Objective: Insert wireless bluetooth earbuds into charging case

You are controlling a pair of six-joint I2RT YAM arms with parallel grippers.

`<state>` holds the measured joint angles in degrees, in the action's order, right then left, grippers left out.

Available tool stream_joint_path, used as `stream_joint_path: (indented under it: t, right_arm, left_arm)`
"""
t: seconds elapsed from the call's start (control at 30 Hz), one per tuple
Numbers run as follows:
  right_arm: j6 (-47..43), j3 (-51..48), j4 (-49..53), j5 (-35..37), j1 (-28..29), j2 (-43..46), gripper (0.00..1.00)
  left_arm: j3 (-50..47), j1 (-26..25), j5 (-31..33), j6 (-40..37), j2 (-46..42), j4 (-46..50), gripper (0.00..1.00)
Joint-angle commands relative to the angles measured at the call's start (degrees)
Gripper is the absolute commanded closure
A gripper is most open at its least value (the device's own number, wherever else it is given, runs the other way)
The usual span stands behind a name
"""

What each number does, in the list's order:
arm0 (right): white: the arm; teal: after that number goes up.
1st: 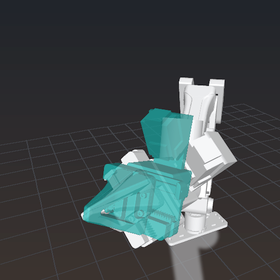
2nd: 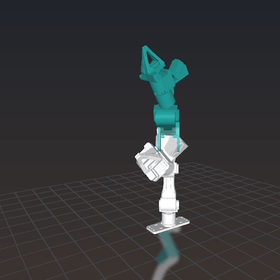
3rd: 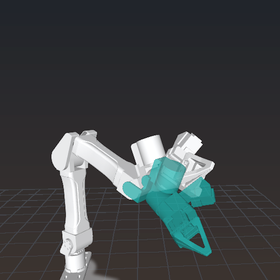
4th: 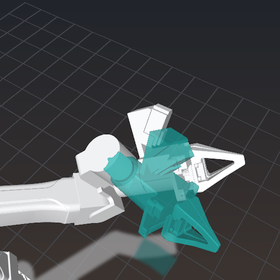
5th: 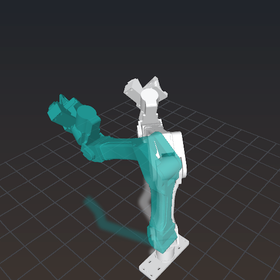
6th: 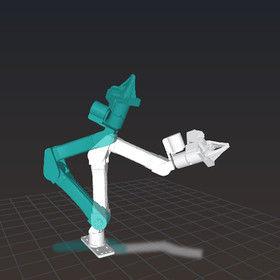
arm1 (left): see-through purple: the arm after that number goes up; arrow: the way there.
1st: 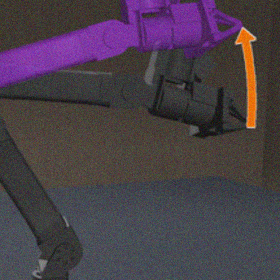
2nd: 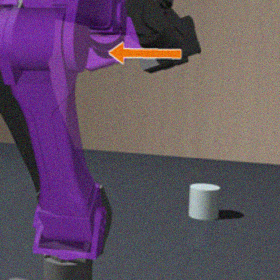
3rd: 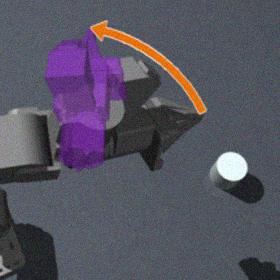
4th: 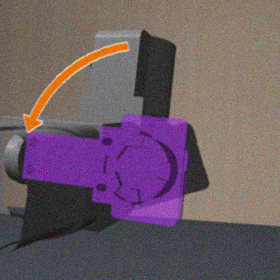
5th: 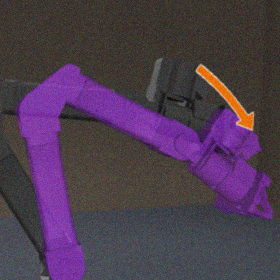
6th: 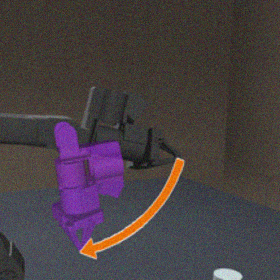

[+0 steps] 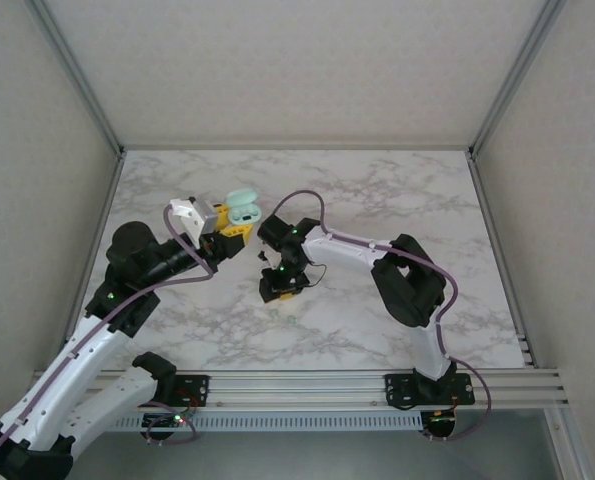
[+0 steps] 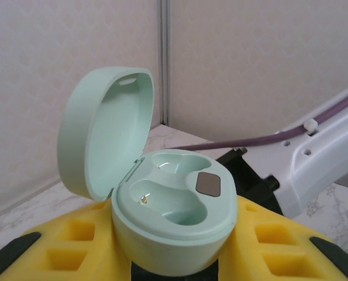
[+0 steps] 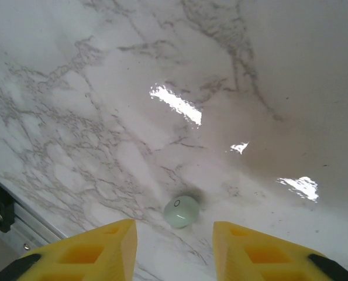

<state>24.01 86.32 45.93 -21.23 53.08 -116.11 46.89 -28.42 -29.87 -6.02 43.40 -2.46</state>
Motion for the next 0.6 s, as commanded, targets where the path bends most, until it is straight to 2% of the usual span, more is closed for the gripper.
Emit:
stream_joint_path:
  t: [0.0,0.3,0.57]
  right_arm:
    - [4.44,-1.08,-0.05,2.73,0.79,-0.59,0.59]
    - [15.18,-2.71,-0.03,7.05,2.27,-0.78,0.6]
    - [23.42,-4.7,-3.81,7.45,3.92,-0.3,0.59]
  left_arm:
    - [2.24,-0.45,0.69,-0.76,-1.14,0.88,0.71]
    - [1.8,-0.4,0.94,-1.43,-2.05,1.93,0.71]
    - [1.54,-0.4,0.91,-2.44,-2.31,2.81,0.71]
